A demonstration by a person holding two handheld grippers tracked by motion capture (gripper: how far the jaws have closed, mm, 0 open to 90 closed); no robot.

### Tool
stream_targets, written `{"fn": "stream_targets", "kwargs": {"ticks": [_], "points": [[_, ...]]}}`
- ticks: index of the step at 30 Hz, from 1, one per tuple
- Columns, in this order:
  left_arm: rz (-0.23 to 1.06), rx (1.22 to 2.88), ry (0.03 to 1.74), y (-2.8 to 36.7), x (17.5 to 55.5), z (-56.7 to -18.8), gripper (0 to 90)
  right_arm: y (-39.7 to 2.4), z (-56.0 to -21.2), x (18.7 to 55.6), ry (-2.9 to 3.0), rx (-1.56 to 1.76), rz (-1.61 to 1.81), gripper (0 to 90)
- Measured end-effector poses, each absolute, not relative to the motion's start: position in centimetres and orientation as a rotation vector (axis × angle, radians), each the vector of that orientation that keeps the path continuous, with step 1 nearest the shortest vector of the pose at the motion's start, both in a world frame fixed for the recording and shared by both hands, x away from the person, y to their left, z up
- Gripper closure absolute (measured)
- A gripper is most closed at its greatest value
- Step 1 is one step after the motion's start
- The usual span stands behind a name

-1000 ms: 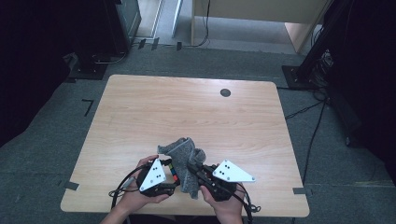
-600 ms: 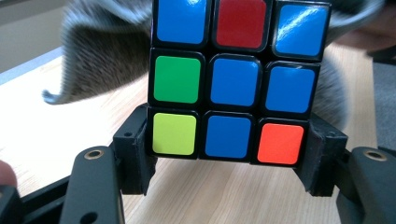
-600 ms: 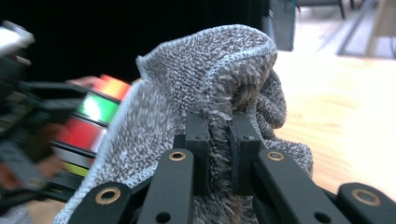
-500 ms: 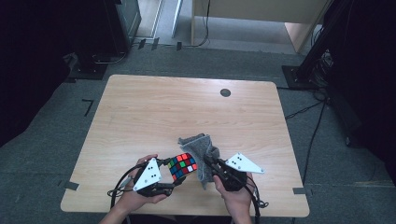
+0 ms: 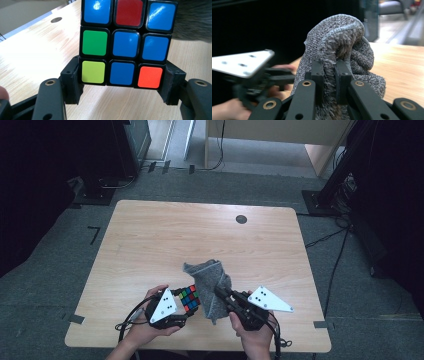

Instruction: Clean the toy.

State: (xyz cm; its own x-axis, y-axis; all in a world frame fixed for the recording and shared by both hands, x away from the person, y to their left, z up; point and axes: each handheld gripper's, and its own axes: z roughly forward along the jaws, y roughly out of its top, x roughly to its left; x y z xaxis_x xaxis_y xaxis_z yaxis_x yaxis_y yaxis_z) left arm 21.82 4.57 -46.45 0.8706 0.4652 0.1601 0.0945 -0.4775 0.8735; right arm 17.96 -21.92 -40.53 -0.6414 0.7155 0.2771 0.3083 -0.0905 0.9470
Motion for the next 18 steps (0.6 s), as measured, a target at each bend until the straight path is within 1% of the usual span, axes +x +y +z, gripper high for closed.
{"fn": "stream_targets", "kwargs": {"ticks": [3, 7, 18], "points": [[0.456, 2.032, 0.394, 4.4, 21.6, -46.3, 33.5, -20.7, -40.4, 17.6, 1.915, 1.074, 1.824, 81.7], [0.449, 2.007, 0.369, 4.4, 21.2, -45.9, 33.4, -19.9, -41.7, 17.9, 1.963, 1.084, 1.772, 81.5], [0.449, 1.994, 0.361, 4.8, 21.2, -45.7, 33.6, -21.3, -43.1, 19.0, 1.928, 1.153, 1.716, 81.1]]}}
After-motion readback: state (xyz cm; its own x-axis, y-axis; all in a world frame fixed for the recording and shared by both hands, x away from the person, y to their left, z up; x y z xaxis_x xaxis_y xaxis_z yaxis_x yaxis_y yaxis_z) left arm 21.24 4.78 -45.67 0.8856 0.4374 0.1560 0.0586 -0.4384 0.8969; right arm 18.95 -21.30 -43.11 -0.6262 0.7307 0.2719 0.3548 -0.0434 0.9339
